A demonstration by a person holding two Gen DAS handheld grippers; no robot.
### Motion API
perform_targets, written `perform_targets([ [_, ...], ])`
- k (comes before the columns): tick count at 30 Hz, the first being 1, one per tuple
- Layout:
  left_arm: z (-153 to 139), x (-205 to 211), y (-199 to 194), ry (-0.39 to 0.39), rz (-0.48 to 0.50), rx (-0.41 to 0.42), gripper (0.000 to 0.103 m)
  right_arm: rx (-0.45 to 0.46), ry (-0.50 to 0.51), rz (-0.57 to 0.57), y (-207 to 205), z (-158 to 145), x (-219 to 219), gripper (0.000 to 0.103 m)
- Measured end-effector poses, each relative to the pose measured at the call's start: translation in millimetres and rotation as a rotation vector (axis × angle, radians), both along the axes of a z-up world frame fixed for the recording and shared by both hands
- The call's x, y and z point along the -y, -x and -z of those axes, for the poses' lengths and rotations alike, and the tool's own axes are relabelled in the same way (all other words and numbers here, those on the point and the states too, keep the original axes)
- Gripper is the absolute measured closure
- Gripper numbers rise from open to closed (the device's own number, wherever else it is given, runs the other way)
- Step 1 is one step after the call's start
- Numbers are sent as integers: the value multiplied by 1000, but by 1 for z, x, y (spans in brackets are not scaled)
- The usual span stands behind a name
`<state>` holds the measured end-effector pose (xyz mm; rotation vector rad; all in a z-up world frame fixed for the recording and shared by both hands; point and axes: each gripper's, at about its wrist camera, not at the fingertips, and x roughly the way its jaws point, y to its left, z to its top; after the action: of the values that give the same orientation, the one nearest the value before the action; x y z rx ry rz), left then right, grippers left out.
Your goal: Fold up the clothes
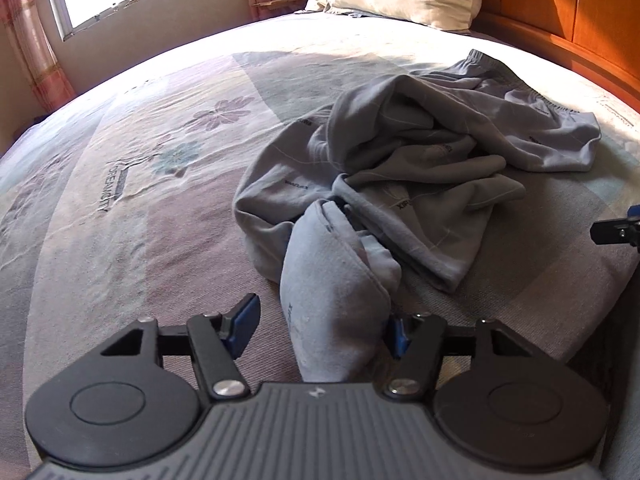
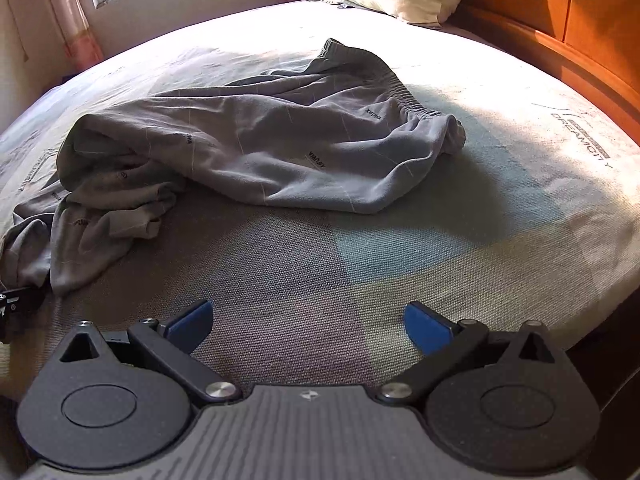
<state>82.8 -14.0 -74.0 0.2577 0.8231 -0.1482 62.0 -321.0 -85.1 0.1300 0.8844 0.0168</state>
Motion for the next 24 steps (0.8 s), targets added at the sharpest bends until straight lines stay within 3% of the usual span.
perform_targets([
  [1, -2, -8, 0, -27, -19, 7, 41, 2, 4, -2, 0, 0, 0, 0],
  [5, -10, -45, -3, -103, -112, 30, 63, 7, 19, -8, 0, 1, -2, 0],
  [10, -23, -91, -7, -154, -216, 48, 63, 10, 39, -16, 0, 2, -4, 0],
  [12, -30, -105, -7, -106, -226, 56, 63, 11, 47, -19, 0, 3, -5, 0],
  [15, -39, -122, -12, 53, -230, 65, 58, 10, 57, -20, 0, 3, -6, 0],
  [17, -36, -136, -23, 204, -227, 37, 50, 7, 67, -19, -1, 3, -8, 0],
  [22, -6, -142, -49, 371, -236, -64, 42, -2, 79, -21, 0, 3, -10, 0],
  [24, 3, -142, -54, 483, -231, -115, 43, -6, 78, -23, 0, 3, -9, 0],
])
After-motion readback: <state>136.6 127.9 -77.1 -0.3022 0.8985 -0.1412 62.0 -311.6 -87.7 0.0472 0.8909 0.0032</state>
